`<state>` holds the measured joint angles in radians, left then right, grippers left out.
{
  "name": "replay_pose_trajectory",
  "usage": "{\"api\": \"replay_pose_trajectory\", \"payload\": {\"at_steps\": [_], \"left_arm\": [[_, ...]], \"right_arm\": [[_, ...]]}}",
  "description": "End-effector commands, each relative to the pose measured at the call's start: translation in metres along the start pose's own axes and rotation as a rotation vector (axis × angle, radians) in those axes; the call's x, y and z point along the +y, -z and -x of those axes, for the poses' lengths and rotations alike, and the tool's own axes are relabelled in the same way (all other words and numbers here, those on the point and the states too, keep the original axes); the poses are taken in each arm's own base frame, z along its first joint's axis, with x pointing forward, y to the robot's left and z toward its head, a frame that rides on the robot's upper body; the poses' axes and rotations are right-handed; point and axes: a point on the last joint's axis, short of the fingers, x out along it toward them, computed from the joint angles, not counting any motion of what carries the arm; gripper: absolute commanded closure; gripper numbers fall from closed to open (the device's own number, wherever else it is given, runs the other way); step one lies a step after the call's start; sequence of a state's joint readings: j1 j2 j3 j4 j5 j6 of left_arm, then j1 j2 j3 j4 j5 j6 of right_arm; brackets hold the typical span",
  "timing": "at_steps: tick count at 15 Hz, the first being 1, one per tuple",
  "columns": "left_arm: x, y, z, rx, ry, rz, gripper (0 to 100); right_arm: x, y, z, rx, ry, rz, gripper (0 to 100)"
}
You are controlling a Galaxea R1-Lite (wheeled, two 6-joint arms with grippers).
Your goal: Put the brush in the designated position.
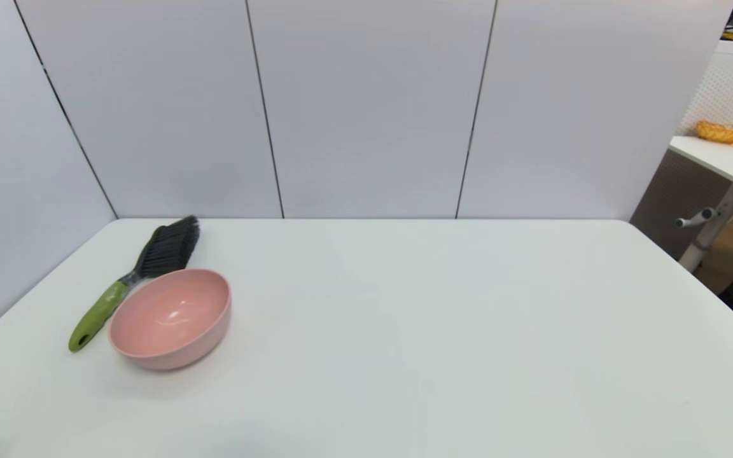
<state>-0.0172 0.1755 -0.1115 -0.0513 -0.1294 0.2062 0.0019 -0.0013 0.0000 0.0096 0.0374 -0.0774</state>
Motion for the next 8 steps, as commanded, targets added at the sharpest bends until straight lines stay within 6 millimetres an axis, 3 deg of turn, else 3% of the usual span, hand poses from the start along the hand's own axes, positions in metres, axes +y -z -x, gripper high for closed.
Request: {"api": "replay_pose_trajectory", "payload": {"at_steps": [1,8], "left_arm": [[-0.0071,0.0359,0.0086,-0.028,-0.095,0.041,0],[-0.0068,0.0396,0.0086,0.006,-0.135,0.181,0]], "right_arm": [[0.0001,0.0005,-0.0002,0.004,-0.001,0.001,0],[0.0,0.0004,-0.0002,0.002,-0.002,0.001,0]]}}
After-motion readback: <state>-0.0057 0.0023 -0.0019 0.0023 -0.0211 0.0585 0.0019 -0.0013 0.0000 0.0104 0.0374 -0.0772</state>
